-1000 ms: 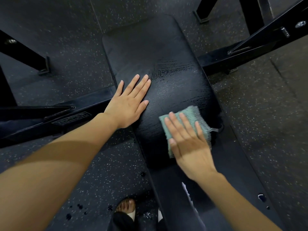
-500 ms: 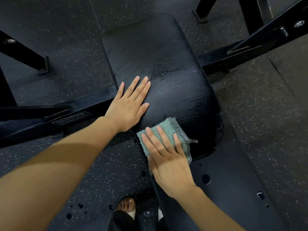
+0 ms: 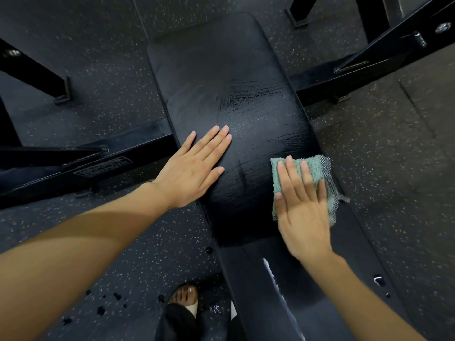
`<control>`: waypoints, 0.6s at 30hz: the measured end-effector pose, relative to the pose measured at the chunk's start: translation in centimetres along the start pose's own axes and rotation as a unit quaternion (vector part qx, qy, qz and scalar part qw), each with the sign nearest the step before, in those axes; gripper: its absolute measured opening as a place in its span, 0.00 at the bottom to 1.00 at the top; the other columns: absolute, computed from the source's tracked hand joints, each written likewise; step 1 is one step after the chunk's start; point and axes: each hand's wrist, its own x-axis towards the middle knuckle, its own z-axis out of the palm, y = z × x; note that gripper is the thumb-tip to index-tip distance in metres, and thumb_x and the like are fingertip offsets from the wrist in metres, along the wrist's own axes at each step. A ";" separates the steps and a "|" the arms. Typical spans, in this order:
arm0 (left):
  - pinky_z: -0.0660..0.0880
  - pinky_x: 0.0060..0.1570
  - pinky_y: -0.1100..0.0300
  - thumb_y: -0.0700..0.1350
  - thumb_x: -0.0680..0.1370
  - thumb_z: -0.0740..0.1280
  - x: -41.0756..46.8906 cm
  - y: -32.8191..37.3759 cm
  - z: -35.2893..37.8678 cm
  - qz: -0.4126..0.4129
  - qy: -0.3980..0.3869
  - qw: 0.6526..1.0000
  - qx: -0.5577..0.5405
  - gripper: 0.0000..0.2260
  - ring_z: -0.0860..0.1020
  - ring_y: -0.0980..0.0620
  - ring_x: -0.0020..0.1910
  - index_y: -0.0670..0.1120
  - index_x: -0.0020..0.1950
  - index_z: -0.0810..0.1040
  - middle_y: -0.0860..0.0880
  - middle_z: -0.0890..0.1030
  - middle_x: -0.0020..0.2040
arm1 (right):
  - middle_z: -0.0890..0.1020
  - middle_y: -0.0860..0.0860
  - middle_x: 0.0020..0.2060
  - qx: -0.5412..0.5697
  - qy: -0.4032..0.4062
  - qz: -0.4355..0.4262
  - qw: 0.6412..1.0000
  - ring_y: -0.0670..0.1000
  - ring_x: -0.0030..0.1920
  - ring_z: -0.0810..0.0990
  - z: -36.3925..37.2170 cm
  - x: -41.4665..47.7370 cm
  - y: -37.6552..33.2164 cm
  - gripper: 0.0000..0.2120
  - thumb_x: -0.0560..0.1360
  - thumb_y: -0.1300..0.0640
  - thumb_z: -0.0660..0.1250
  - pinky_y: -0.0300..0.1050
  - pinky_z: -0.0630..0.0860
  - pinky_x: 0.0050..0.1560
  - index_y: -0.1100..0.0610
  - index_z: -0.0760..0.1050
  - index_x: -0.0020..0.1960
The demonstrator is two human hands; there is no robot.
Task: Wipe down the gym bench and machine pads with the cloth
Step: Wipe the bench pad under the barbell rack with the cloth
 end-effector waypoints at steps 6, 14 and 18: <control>0.45 0.78 0.49 0.54 0.84 0.45 -0.1 1.5 0.5 0.053 0.002 0.999 0.011 0.27 0.47 0.51 0.80 0.44 0.81 0.51 0.48 0.50 0.82 | 0.60 0.49 0.79 -0.013 -0.028 -0.049 0.998 0.55 0.79 0.56 0.9 -2.5 -4.2 0.27 0.80 0.52 0.51 0.63 0.55 0.74 0.54 0.58 0.79; 0.47 0.77 0.48 0.53 0.84 0.46 -0.3 2.8 1.1 0.047 0.009 0.999 0.022 0.27 0.49 0.50 0.80 0.44 0.81 0.52 0.48 0.51 0.82 | 0.57 0.46 0.79 -0.047 -0.080 -0.152 0.984 0.50 0.79 0.54 -0.2 -2.9 0.4 0.27 0.81 0.51 0.49 0.55 0.52 0.75 0.50 0.55 0.80; 0.45 0.78 0.49 0.53 0.84 0.45 -0.3 3.1 1.3 0.035 0.005 0.999 0.025 0.26 0.47 0.51 0.81 0.44 0.81 0.50 0.49 0.49 0.82 | 0.51 0.43 0.80 -0.031 -0.078 -0.079 0.993 0.49 0.80 0.48 -1.3 -2.3 3.4 0.27 0.82 0.51 0.46 0.51 0.45 0.78 0.49 0.47 0.80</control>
